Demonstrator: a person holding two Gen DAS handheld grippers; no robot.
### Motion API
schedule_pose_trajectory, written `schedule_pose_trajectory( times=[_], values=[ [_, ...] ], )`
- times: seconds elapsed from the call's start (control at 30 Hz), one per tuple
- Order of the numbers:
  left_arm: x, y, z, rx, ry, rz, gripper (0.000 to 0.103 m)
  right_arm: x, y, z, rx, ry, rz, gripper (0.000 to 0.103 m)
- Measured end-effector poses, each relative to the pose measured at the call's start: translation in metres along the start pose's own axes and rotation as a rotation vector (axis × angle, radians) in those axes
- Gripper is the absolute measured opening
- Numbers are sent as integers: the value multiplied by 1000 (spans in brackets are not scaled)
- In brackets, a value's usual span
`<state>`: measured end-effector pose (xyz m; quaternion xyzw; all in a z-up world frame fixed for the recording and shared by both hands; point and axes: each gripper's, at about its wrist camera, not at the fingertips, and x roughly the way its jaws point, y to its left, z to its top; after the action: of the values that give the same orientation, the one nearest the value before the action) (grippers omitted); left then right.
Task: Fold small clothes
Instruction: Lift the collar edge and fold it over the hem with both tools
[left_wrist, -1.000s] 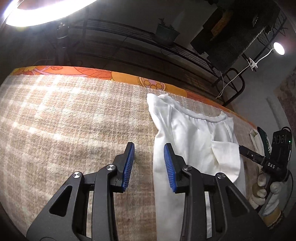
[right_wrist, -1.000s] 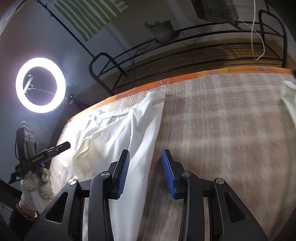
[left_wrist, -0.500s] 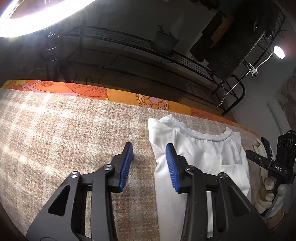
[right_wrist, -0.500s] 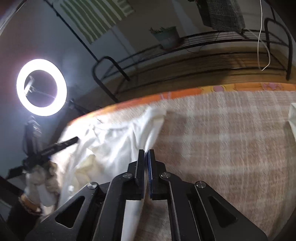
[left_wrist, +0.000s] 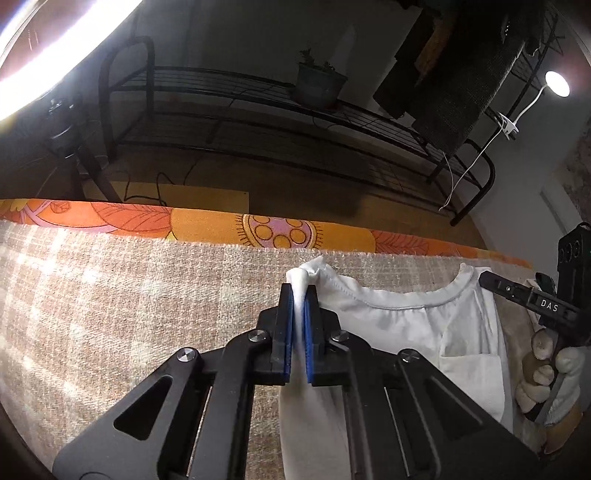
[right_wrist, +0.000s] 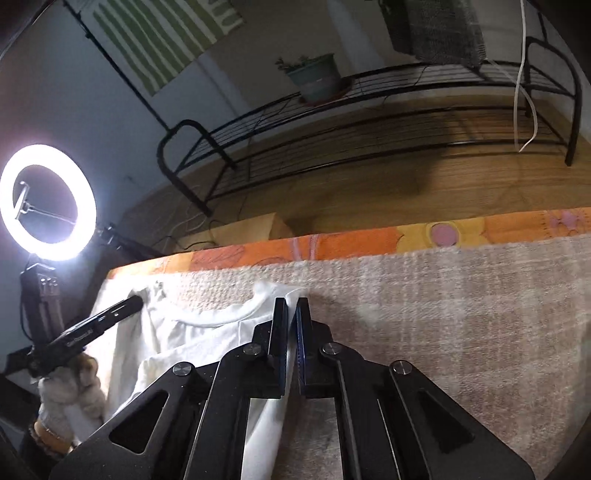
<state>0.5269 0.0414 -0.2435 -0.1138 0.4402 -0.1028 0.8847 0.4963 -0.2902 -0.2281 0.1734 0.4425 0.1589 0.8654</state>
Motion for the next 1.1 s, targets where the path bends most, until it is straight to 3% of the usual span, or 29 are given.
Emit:
schedule_pose_trajectory(
  times=[0.17,0.37,0.63,0.87,1.1],
  values=[
    [-26,-3,2,-12,-52,-12,2,-18,8,2,-20,-48,14,3],
    [-88,-21,-1,46,-127,-14,2,-60,30,1,-46,-96,32,3],
    [-169,-35,-32,108,-190,-25,2,-131,64,-18,-90,-126,51,3],
    [-223,-39,-82,101,-190,-32,2,-183,84,-67,-117,-118,74,3],
    [-256,-47,-162,144,-139,-23,2,-219,99,-143,-160,-84,51,3]
  ],
)
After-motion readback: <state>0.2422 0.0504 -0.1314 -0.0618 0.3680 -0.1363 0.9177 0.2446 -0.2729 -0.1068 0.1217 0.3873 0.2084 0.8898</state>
